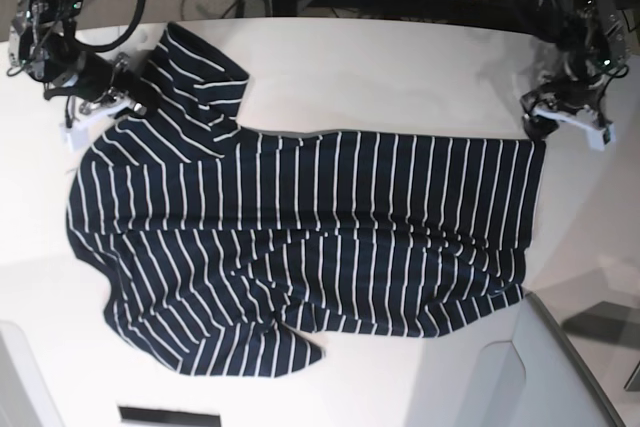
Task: Layout the t-shirt on the table in an organized manner, then fold the t-shirt properly
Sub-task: 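Grasp the shirt's collar-side corners with the left and right grippers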
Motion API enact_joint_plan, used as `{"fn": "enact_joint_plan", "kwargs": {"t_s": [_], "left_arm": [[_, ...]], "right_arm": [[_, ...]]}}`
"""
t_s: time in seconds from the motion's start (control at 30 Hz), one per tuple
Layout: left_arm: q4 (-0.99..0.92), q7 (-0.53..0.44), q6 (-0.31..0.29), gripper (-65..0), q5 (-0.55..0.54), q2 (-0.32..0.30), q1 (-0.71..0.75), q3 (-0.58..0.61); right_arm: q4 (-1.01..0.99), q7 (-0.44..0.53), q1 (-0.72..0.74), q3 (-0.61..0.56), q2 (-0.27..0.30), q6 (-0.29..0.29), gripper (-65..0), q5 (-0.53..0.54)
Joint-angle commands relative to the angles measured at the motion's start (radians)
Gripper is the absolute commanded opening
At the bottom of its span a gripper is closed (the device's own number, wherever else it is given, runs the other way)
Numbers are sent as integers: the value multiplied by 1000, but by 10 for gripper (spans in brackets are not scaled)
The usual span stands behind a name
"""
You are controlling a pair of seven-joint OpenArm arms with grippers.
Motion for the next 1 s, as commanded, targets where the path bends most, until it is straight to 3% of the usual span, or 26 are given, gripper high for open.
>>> {"fn": "enact_joint_plan", "kwargs": {"t_s": [0.0, 0.2, 0.33, 0.63, 0.73, 0.87, 0.97], "left_arm": [[-5, -18, -5, -221, -11, -16, -23, -4], [-139, -26, -2, -222, -11, -4, -93, -6], [-183, -121, 0, -222, -11, 7, -101, 1], [-209, -124, 0, -229, -8, 36, -139, 7], [-209, -129, 0, -336, -8, 36, -141, 68], [-208, -130, 0, -637, -11, 36, -141, 94], [-189, -129, 0, -650, -13, 33, -141, 93]], "right_arm": [[5, -19, -2, -2, 8, -11, -647, -28], [5, -19, -2, -2, 8, -11, -648, -28], [5, -19, -2, -2, 10, -11, -648, -28], [5, -19, 0, -2, 10, -11, -648, -28], [5, -19, 0, -2, 10, -11, -648, -28], [7, -19, 0, -3, 10, -11, -648, -28], [25, -20, -3, -3, 10, -11, -648, -28]]}}
